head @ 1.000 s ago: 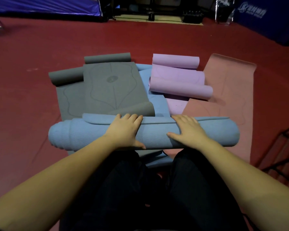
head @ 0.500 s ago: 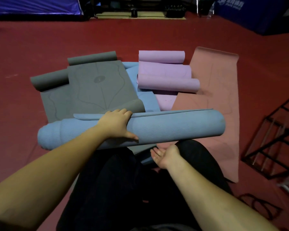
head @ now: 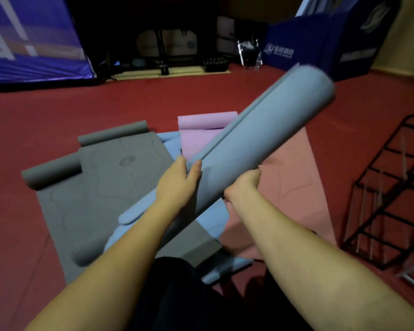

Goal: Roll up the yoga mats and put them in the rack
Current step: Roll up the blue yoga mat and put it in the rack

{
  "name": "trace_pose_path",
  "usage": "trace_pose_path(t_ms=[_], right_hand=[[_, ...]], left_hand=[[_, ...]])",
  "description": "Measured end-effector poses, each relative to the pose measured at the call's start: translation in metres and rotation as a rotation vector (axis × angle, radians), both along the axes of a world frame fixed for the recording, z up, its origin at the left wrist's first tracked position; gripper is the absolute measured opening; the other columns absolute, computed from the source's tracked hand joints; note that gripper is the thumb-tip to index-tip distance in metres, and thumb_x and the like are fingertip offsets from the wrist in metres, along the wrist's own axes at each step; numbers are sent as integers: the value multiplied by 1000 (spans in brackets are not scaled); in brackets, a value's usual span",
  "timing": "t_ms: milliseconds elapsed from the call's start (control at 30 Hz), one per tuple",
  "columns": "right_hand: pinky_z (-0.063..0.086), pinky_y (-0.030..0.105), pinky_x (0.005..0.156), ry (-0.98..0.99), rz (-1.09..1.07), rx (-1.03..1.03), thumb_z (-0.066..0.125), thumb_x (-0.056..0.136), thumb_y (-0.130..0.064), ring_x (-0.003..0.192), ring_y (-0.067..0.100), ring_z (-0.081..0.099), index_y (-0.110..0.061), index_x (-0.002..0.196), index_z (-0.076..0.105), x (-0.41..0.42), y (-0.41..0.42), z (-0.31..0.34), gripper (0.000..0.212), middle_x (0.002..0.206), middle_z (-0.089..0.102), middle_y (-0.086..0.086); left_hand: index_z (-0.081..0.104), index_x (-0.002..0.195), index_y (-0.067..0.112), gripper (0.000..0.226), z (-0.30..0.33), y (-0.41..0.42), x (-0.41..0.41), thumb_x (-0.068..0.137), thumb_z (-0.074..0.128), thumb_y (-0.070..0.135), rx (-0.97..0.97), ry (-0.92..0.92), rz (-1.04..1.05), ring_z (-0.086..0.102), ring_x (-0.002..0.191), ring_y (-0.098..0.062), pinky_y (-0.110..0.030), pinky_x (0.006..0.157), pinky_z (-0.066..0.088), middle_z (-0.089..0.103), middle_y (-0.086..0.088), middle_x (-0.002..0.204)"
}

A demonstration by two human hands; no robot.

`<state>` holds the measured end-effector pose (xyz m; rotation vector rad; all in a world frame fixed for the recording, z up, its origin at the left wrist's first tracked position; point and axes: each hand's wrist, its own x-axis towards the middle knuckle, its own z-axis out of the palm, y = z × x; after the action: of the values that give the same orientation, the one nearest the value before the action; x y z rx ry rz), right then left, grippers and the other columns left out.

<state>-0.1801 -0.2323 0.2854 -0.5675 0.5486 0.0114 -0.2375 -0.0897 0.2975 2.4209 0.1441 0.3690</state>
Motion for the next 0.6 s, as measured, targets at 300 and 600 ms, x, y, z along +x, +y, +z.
trace_pose_path(t_ms=[300,600], right_hand=[[53,30,81,-166,-246,-343,50,95,-44,83,21,68,-17,77,72,7,-90,53,39,86,75,-2],[49,31,90,-64,-169,-403,44,99,-46,83,13,70,-19,89,73,-39,-172,-52,41,94,76,-3]], left_hand=[[41,150,30,126,36,-102,84,51,15,105,-888,373,-251,43,138,-24,-46,116,33,45,-1,152],[65,119,16,42,-23,-189,35,101,41,46,-1198,472,-313,70,91,-10,-21,66,57,73,0,109]])
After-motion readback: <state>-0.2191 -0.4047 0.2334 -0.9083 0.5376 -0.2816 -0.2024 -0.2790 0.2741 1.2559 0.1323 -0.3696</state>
